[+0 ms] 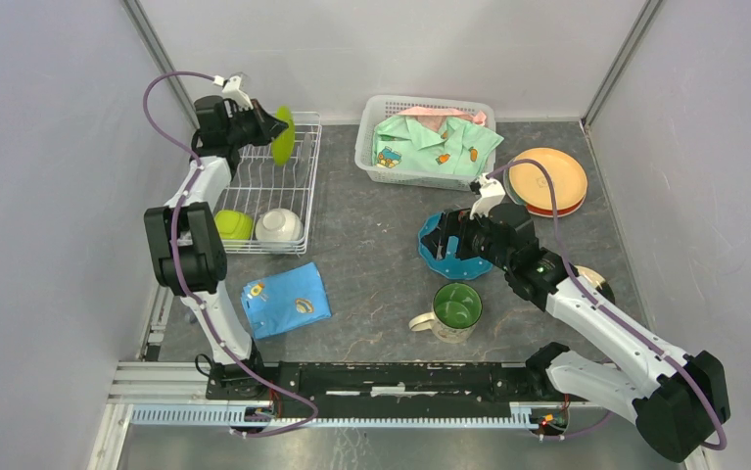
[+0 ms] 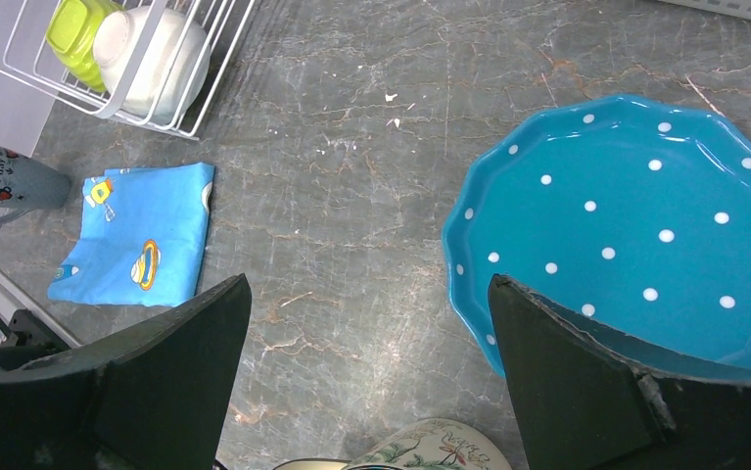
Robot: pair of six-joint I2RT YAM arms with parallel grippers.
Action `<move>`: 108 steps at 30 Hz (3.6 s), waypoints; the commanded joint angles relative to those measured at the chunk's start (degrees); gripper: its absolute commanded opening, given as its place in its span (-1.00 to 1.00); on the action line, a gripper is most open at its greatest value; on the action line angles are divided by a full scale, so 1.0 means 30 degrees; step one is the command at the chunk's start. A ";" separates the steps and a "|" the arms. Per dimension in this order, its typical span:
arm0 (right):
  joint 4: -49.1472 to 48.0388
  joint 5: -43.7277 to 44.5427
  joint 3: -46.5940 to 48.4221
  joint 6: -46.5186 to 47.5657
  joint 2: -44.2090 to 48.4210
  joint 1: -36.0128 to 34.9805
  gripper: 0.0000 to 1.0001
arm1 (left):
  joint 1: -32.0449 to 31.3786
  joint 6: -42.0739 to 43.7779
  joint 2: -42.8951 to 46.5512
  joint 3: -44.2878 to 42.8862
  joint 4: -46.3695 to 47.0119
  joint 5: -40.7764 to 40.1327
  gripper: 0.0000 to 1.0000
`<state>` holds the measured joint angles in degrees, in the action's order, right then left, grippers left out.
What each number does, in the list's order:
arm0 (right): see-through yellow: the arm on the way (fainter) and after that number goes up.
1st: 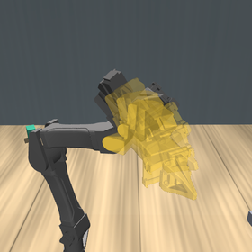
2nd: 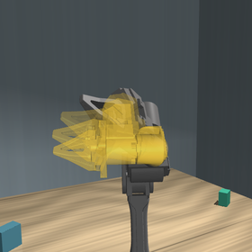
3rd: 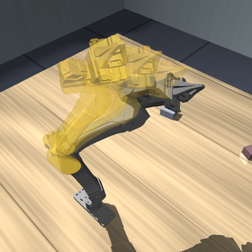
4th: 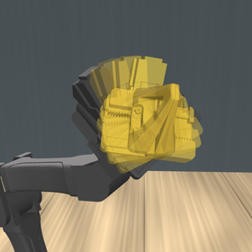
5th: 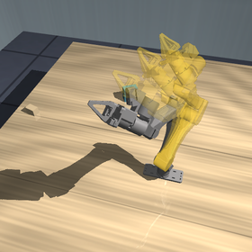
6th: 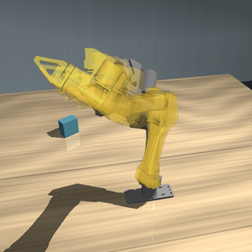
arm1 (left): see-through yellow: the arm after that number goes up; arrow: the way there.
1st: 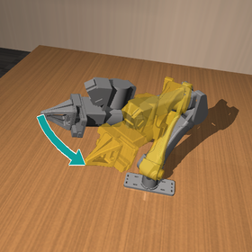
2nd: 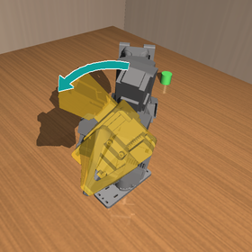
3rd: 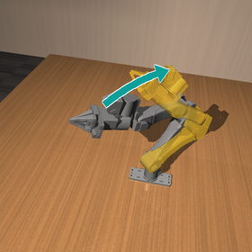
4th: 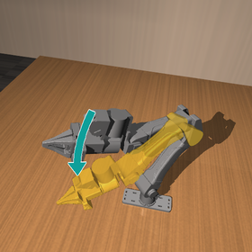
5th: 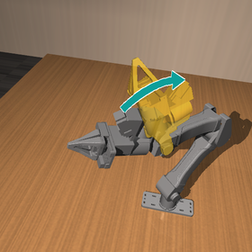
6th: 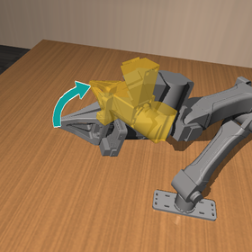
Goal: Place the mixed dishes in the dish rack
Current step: Insert the plate into the dish rack, then pick up the plate at the center of the board.
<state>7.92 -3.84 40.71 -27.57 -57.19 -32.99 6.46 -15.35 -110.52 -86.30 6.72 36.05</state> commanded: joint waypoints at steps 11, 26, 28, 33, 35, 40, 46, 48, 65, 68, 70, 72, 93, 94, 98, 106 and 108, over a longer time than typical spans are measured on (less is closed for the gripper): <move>-0.0831 0.0282 0.0493 0.0220 0.0270 0.0028 0.96 | -0.1009 -0.1741 0.1586 -0.1359 -0.2645 -0.1133 -0.94; -0.0799 0.0369 0.0230 0.0525 0.0595 0.0030 0.96 | -0.1717 0.1444 0.0457 -0.0834 -0.4758 -0.4230 -0.74; -0.0826 0.0385 0.0208 0.0551 0.0542 0.0012 0.96 | -0.1825 0.1717 0.0199 -0.0755 -0.4768 -0.4388 -0.64; -0.0825 0.0348 0.0184 0.0784 0.0419 0.0012 0.96 | -0.1935 0.2037 -0.0699 -0.0802 -0.4980 -0.4759 -0.47; -0.0666 0.0403 0.0149 0.1090 0.0459 0.0017 0.96 | -0.1937 0.1985 -0.0843 -0.0771 -0.5009 -0.4726 -0.39; -0.0400 0.1498 -0.0250 0.1235 0.0987 0.0043 0.96 | -0.1939 0.1929 -0.0873 -0.0882 -0.5199 -0.5111 -0.34; 0.0225 0.3357 -0.0701 0.0917 0.1632 0.0022 0.96 | -0.1940 0.1743 -0.0099 -0.1343 -0.5628 -0.5201 0.06; 0.0808 0.4370 -0.0657 0.0469 0.1658 0.0034 0.96 | -0.1936 0.1706 0.0255 -0.1677 -0.6042 -0.5176 0.15; 0.3413 0.8077 -0.1222 -0.3865 0.1453 0.0039 0.83 | -0.3611 0.1964 0.7682 0.0784 -0.9515 -0.6173 1.00; 0.3509 0.8395 -0.1483 -0.4263 0.1685 0.0011 0.77 | -0.4591 0.2123 0.9501 0.2828 -0.9419 -0.6286 1.00; 0.3915 0.8974 -0.1527 -0.4740 0.1700 0.0017 0.75 | -0.5478 0.2369 1.0799 0.3965 -0.9493 -0.6598 1.00; 0.4184 0.9595 -0.1710 -0.5338 0.1613 0.0035 0.71 | -0.6384 0.2620 1.2182 0.5264 -0.9481 -0.6958 1.00; -0.1137 0.8677 -0.4386 -0.1843 -0.1544 0.3617 0.03 | -0.8305 0.2117 2.1372 1.3233 -0.6789 -1.1006 1.00; -0.2231 0.7824 -0.4546 -0.0887 -0.1779 0.4019 0.04 | -0.8320 0.2125 2.1247 1.3115 -0.6859 -1.0690 1.00; -0.5188 0.5248 -0.4571 0.2326 -0.2941 0.5336 0.09 | -0.8325 0.2221 2.0925 1.3112 -0.6925 -0.9697 1.00; -0.5579 0.1993 -0.3152 0.4734 -0.5664 0.7578 0.11 | -0.8419 0.2344 2.0896 1.3208 -0.6825 -0.8820 1.00; -0.5973 0.1344 -0.3180 0.4814 -0.6156 0.8132 0.07 | -0.8461 0.2374 2.0806 1.3056 -0.7097 -0.9029 1.00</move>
<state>-5.61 6.59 28.58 -17.43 -73.30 -11.07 -18.50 -7.94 -47.77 -44.80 -14.87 7.75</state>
